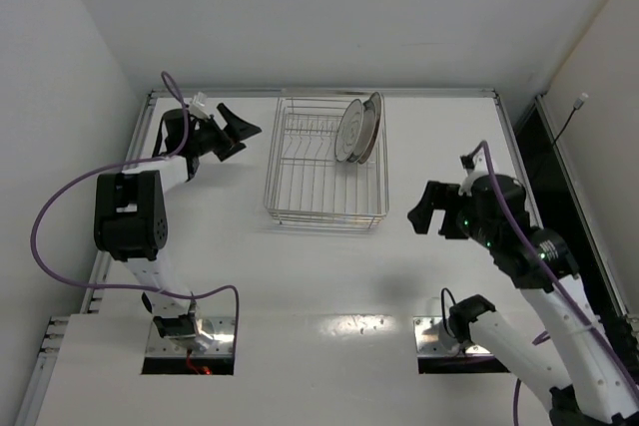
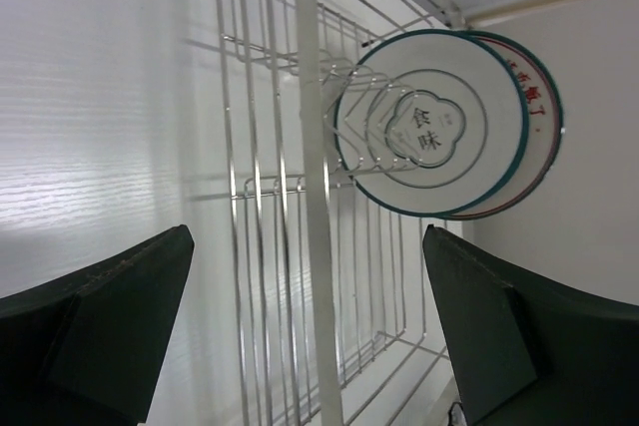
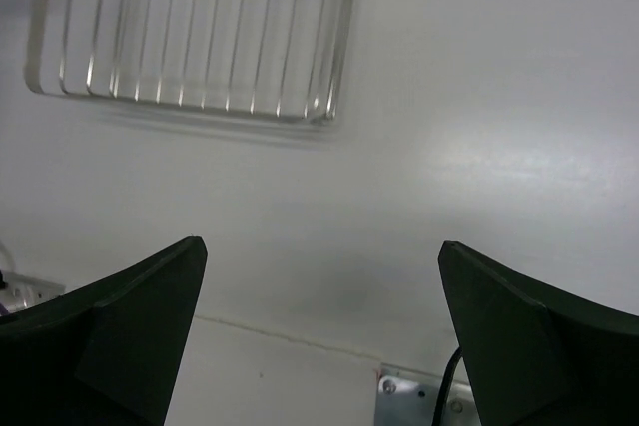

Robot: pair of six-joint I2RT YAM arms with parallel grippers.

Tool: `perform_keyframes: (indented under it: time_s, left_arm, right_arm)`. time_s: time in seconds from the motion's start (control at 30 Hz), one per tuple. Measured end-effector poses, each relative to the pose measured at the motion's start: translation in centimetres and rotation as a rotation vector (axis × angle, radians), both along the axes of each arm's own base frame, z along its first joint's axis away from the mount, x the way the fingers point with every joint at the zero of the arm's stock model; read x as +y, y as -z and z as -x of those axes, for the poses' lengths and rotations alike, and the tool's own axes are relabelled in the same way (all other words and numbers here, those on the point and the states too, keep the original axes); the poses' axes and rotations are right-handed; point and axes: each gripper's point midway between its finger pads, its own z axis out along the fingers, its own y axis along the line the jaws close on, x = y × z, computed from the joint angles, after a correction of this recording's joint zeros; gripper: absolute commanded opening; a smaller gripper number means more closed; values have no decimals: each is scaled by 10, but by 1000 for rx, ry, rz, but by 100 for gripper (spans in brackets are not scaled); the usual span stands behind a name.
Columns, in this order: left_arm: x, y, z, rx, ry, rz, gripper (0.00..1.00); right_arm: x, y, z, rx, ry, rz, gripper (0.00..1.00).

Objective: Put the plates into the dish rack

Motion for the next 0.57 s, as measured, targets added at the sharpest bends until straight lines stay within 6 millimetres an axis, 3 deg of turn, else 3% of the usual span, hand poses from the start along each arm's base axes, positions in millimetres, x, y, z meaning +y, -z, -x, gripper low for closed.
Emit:
perform_keyframes:
  time_s: [0.07,0.13,0.37,0.43,0.57]
  left_arm:
    - [3,5,0,10,-15,-26,100]
    - [7,9,0,16,-29,-53,100]
    - [15,-7,10,-10,-95,-214,100]
    - [13,-19,19,-29,-124,-309,100]
    - [-12,-87,56,-197,-153,-442,100]
  right_arm:
    - [-4,27,18,58,15,-17,100]
    - [-7,37,29,81,30,-29,100]
    - [-7,33,32,71,57,-69,100]
    - [-6,36,30,91,63,-66,100]
    - [-14,40,23,83,128,-54,100]
